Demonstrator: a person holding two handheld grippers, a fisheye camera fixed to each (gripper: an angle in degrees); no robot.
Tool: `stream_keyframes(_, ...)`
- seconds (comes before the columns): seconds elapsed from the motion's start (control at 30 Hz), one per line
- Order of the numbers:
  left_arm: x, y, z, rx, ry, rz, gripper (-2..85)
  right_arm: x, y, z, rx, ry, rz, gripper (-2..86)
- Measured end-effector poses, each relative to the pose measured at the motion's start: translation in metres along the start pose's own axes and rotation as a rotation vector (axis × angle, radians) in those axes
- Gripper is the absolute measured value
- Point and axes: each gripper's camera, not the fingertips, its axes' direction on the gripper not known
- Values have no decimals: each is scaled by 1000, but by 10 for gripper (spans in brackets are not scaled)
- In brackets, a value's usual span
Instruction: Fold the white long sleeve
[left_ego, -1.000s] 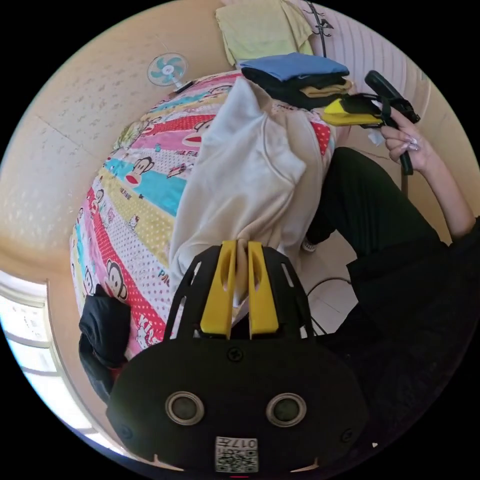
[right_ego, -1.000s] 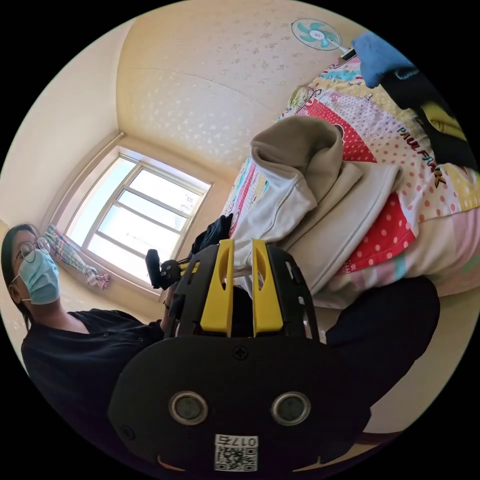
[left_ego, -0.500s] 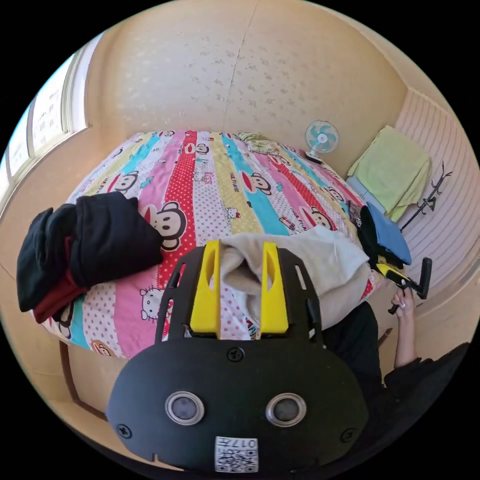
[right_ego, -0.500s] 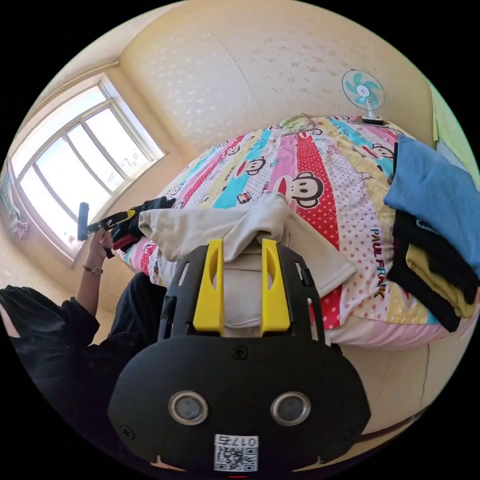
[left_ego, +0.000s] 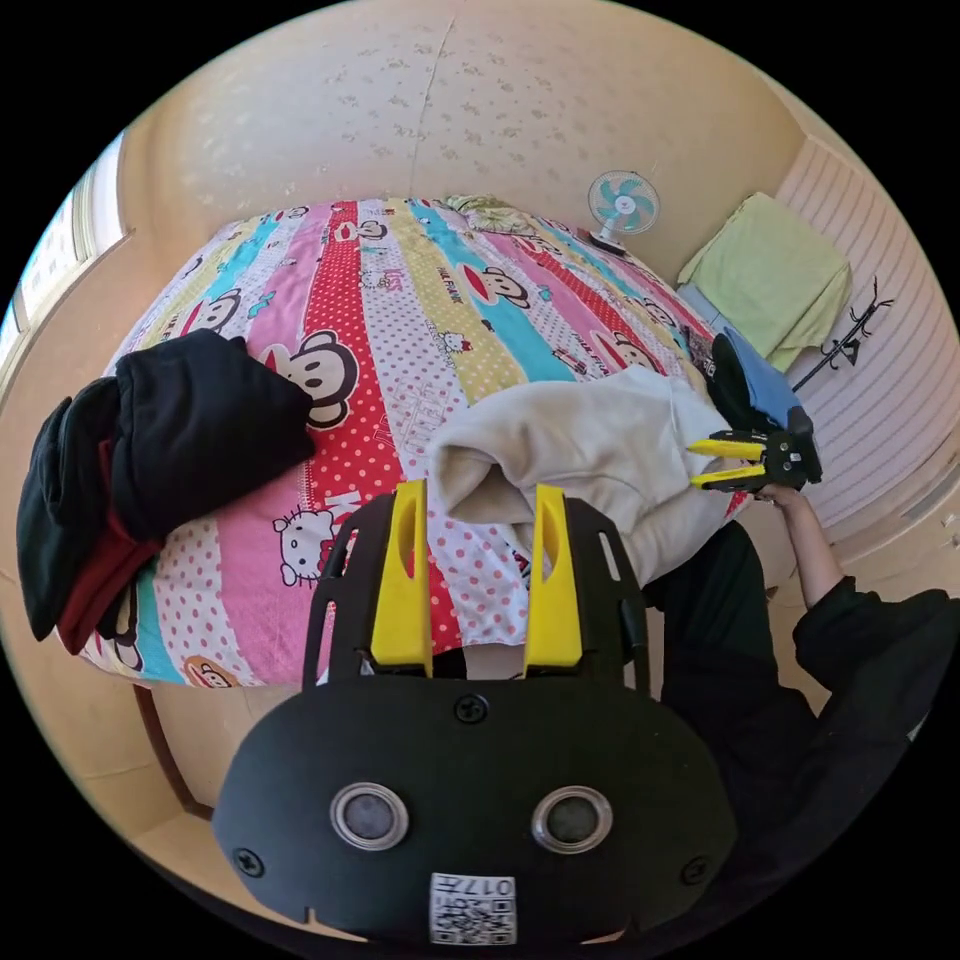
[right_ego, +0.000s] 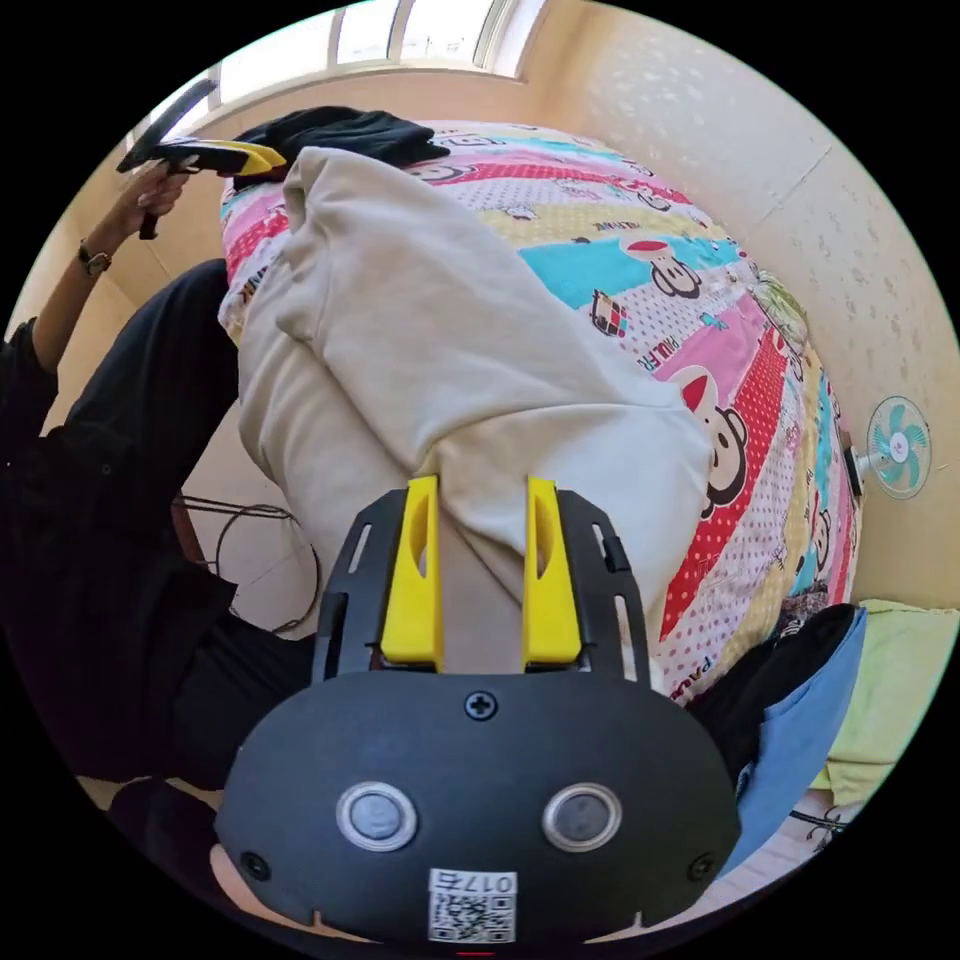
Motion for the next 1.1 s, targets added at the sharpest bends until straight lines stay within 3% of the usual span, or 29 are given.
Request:
stream_keyframes(0.07, -7, 6, -4, 21, 1, -65, 152, 7, 4, -20, 126, -80, 23, 36)
stream_keyframes(0.2, -18, 7, 13, -15, 52, -168, 141, 41, 25, -77, 372, -221, 261, 19)
stream_keyframes(0.3, -26, 11, 21, 72, 141, -277, 45, 50, 37, -115, 473, -181, 396, 14)
stream_keyframes(0.5, 5, 27, -66, 407, 315, -329, 0, 25, 73, -273, 861, -1, 542, 9)
stream_keyframes(0.63, 68, 33, -178, 692, 321, -198, -1, -20, 108, -387, 1178, 233, 597, 9)
stream_keyframes(0.8, 135, 56, -296, 1031, 352, -28, -1, -51, 158, -480, 1534, 318, 620, 9)
stream_keyframes(1.0, 189, 75, -408, 1237, 285, 144, 0, -63, 165, -544, 1659, 362, 575, 10)
stream_keyframes(1.1, 204, 71, -432, 1276, 164, 146, 1, -49, 141, -554, 1589, 394, 567, 11)
